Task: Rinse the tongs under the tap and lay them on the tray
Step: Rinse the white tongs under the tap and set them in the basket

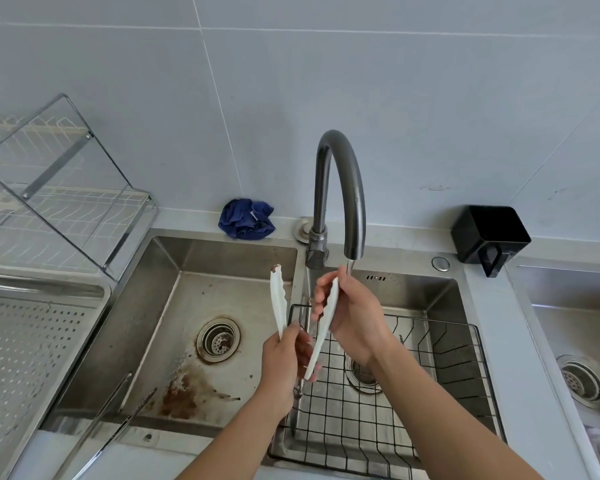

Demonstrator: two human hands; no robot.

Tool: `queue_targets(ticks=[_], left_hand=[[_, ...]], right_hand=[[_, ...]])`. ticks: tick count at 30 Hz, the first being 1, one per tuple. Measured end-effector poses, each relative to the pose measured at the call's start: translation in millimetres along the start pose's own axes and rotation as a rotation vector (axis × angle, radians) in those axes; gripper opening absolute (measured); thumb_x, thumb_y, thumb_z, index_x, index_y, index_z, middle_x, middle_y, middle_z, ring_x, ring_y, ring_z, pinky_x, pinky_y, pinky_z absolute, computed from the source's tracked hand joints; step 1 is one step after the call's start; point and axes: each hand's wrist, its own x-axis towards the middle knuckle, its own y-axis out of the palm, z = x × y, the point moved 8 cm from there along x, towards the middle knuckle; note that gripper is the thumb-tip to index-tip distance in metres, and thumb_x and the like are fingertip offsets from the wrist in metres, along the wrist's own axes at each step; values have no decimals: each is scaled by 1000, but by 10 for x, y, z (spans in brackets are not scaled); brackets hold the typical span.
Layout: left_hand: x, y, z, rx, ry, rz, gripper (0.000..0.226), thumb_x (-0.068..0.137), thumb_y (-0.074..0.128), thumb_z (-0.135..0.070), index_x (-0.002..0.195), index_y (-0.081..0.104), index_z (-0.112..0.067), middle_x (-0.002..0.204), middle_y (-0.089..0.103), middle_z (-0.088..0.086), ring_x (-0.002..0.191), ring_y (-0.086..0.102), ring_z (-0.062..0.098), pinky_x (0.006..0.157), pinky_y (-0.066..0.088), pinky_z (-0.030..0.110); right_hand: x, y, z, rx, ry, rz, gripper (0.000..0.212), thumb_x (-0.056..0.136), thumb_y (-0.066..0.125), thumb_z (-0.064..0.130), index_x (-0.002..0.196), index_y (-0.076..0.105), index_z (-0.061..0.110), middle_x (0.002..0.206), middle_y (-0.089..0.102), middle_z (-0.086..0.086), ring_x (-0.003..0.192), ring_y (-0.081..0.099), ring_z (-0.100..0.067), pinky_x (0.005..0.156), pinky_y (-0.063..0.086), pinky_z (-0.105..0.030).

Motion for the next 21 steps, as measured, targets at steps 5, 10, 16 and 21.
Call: queue_targets(ticks=[5, 10, 16, 21], left_hand=[[27, -46, 29, 13, -18, -9, 33, 97, 55, -32, 77, 64, -7, 61, 57, 15, 45, 59, 30, 39, 45, 30], [29, 77, 80, 52, -25, 12, 30, 98, 54, -29, 80, 61, -6, 53, 54, 8, 43, 57, 29, 37, 44, 29], [65, 103, 49, 76, 4, 2, 31, 96, 59, -34, 79, 62, -8, 55, 54, 11, 40, 55, 28, 36, 43, 27], [154, 80, 23, 87, 64, -36, 32, 97, 59, -30, 73, 56, -8, 51, 45, 8, 37, 48, 27, 38, 44, 31]], right_hand=[[-49, 57, -17, 217, 2, 119, 15, 92, 60, 8, 106, 65, 6, 85, 60, -11, 76, 58, -24, 74, 54, -39], [20, -119, 27, -36, -65, -181, 29, 102, 53, 31, 79, 60, 14, 62, 54, -9, 55, 45, -22, 53, 46, -32], [-22, 23, -21, 146, 47, -13, 43, 102, 52, 43, 78, 60, 8, 67, 54, -11, 62, 52, -24, 64, 51, -36], [-98, -68, 100, -31, -79, -201, 30, 92, 64, 26, 74, 57, 2, 61, 52, -13, 55, 48, -25, 54, 49, -34]])
